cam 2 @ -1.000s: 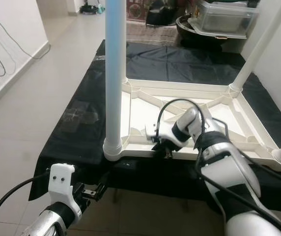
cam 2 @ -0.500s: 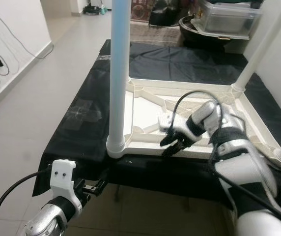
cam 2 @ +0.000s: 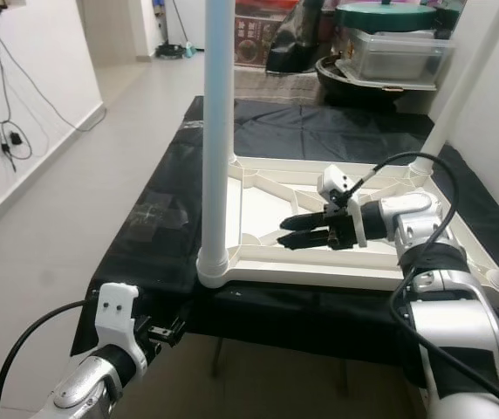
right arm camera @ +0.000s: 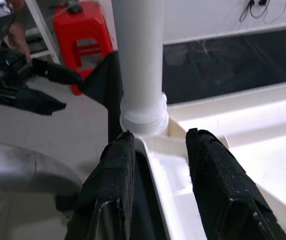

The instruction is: Building children table

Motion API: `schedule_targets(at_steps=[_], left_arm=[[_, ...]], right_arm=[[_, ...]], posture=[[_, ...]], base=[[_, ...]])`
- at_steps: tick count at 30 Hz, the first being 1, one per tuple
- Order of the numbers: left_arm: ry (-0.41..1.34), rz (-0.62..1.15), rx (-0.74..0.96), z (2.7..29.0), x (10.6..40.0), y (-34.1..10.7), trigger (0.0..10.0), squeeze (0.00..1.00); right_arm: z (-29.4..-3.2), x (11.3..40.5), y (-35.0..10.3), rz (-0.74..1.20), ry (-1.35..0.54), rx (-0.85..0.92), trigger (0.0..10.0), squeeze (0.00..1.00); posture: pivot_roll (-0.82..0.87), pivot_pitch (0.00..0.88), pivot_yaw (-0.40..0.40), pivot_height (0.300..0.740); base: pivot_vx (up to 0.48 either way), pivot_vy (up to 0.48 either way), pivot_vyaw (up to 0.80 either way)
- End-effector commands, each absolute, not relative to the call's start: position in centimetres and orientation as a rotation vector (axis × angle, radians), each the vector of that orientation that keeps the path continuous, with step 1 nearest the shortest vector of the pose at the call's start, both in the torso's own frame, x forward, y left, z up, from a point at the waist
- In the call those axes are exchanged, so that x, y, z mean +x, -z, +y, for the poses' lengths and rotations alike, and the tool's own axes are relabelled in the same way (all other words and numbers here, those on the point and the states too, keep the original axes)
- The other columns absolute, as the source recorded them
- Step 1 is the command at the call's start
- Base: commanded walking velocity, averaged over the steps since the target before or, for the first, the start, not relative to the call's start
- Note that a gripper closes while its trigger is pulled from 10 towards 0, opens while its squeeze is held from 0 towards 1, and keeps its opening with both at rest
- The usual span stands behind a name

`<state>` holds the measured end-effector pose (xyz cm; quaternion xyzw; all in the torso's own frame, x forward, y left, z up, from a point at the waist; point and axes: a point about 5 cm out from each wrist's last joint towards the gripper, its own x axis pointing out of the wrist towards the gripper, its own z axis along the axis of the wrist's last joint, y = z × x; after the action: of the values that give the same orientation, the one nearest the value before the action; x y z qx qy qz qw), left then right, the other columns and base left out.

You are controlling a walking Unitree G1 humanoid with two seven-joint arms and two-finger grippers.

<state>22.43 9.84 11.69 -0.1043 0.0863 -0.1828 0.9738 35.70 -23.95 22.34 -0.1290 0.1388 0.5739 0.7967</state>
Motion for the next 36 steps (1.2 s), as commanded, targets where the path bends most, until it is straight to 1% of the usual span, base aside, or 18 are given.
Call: schedule_targets(at_steps=[1, 2, 3, 4, 5, 8, 9, 10, 11, 18, 23, 27, 32, 35, 36], left_arm=[[0.366, 0.18, -0.194, 10.2, 22.6, -11.3, 10.0, 0.0], [0.366, 0.18, -0.194, 10.2, 22.6, -11.3, 10.0, 0.0], [0.365, 0.179, -0.19, 10.3, 22.7, -11.2, 10.0, 0.0], [0.365, 0.179, -0.19, 10.3, 22.7, -11.2, 10.0, 0.0], [0.365, 0.178, -0.188, 10.4, 22.8, -11.1, 10.0, 0.0], [0.365, 0.178, -0.188, 10.4, 22.8, -11.1, 10.0, 0.0], [0.365, 0.177, -0.186, 10.4, 22.8, -11.0, 10.0, 0.0], [0.365, 0.177, -0.186, 10.4, 22.8, -11.0, 10.0, 0.0], [0.367, 0.177, -0.186, 10.4, 22.9, -11.0, 10.0, 0.0], [0.369, 0.174, -0.186, 10.4, 23.0, -10.9, 10.0, 0.0], [0.371, 0.17, -0.187, 10.4, 23.1, -10.9, 10.0, 0.0], [0.375, 0.166, -0.185, 10.4, 23.1, -10.9, 10.0, 0.0], [0.374, 0.163, -0.186, 10.4, 23.2, -10.9, 10.0, 0.0], [0.373, 0.162, -0.186, 10.4, 23.2, -11.0, 10.0, 0.0], [0.373, 0.162, -0.187, 10.4, 23.1, -11.0, 10.0, 0.0]], right_arm=[[-22.0, 36.0, -20.8, 0.247, -1.229, -0.191, 10.0, 0.0], [-22.0, 36.0, -20.8, 0.247, -1.229, -0.191, 10.0, 0.0], [-20.4, 36.1, -19.5, 0.235, -1.231, -0.148, 10.0, 1.0], [-20.4, 36.1, -19.5, 0.235, -1.231, -0.148, 10.0, 1.0], [-19.0, 36.0, -18.6, 0.228, -1.241, -0.12, 10.0, 1.0], [-19.0, 36.0, -18.6, 0.228, -1.241, -0.12, 10.0, 1.0], [-18.1, 36.0, -18.1, 0.218, -1.244, -0.113, 10.0, 1.0], [-18.1, 36.0, -18.1, 0.218, -1.244, -0.113, 10.0, 1.0], [-17.5, 36.1, -18.1, 0.206, -1.247, -0.097, 10.0, 0.0], [-16.1, 36.1, -18.3, 0.168, -1.24, -0.054, 10.0, 0.0], [-15.3, 36.5, -18.6, 0.123, -1.178, -0.022, 10.0, 0.0], [-14.2, 37.2, -19.0, 0.091, -1.071, 0.011, 10.0, 0.0], [-13.7, 37.2, -19.0, 0.086, -1.064, 0.018, 10.0, 0.0], [-13.3, 37.1, -19.1, 0.084, -1.076, 0.024, 10.0, 0.0], [-12.9, 37.0, -19.2, 0.075, -1.102, 0.038, 10.0, 0.0]], posture=[[0.17, 0.0, -0.04, 0.74], [0.17, 0.0, -0.04, 0.74], [0.17, 0.0, -0.04, 0.74], [0.17, 0.0, -0.04, 0.74], [0.17, 0.0, -0.042, 0.74], [0.17, 0.0, -0.042, 0.74], [0.17, 0.0, -0.043, 0.74], [0.17, 0.0, -0.043, 0.74], [0.17, 0.0, -0.042, 0.74], [0.18, 0.0, -0.046, 0.74], [0.17, 0.0, -0.043, 0.74], [0.17, 0.0, -0.044, 0.74], [0.18, 0.0, -0.046, 0.74], [0.18, 0.0, -0.048, 0.74], [0.18, 0.0, -0.047, 0.74]], base=[[0.0, 0.0, 0.0], [0.0, 0.0, 0.0], [0.0, 0.0, 0.0], [0.0, 0.0, 0.0], [0.0, 0.0, 0.0], [0.0, 0.0, 0.0], [0.0, 0.0, 0.0], [0.0, 0.0, 0.0], [0.0, 0.0, 0.0], [0.0, 0.0, 0.0], [0.0, 0.0, 0.0], [0.0, 0.0, 0.0], [0.0, 0.0, 0.0], [0.0, 0.0, 0.0], [0.0, 0.0, 0.0]])
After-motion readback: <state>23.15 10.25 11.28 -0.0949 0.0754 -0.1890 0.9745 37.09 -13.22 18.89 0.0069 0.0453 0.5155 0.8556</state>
